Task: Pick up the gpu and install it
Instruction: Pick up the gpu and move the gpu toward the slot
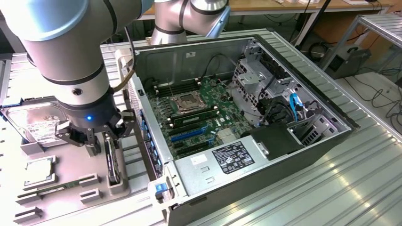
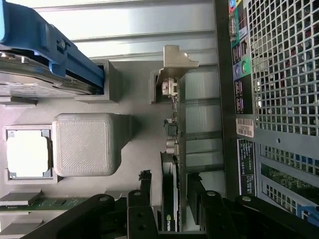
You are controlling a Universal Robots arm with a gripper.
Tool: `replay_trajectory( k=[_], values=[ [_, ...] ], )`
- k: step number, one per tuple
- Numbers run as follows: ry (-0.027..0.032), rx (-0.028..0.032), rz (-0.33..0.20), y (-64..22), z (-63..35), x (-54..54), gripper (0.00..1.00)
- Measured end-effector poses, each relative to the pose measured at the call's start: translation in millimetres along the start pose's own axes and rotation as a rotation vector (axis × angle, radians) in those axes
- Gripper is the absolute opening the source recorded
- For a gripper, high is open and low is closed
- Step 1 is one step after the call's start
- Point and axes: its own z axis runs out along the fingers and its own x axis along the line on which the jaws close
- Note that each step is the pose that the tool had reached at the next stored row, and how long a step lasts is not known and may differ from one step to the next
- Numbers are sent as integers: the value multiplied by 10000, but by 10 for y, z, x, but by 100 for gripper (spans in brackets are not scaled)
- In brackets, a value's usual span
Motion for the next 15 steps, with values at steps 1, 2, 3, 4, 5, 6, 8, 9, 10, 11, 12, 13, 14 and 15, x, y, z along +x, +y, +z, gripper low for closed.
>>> replay_trajectory(
  k=[1, 2, 3, 4, 5, 6, 8, 9, 10, 11, 12, 13, 14, 15],
  values=[
    [0, 0, 0, -1, 12, 3, 42],
    [1, 1, 0, -1, 23, 5, 42],
    [0, 0, 0, -1, 33, 5, 42],
    [1, 1, 0, -2, 41, 5, 42],
    [0, 0, 0, -2, 58, 6, 42],
    [-1, -1, 0, -2, 67, 6, 42],
    [0, 0, 0, -1, 82, 7, 42],
    [0, 0, 0, -1, 90, 7, 42],
    [0, 0, 1, -1, 99, 7, 42],
    [0, 0, 0, -1, 106, 7, 42],
    [-1, -1, 0, -1, 114, 7, 42],
    [0, 0, 0, -1, 118, 8, 42],
    [2, 1, 0, -1, 119, 8, 42],
    [1, 1, 0, -1, 119, 8, 42]
  ],
)
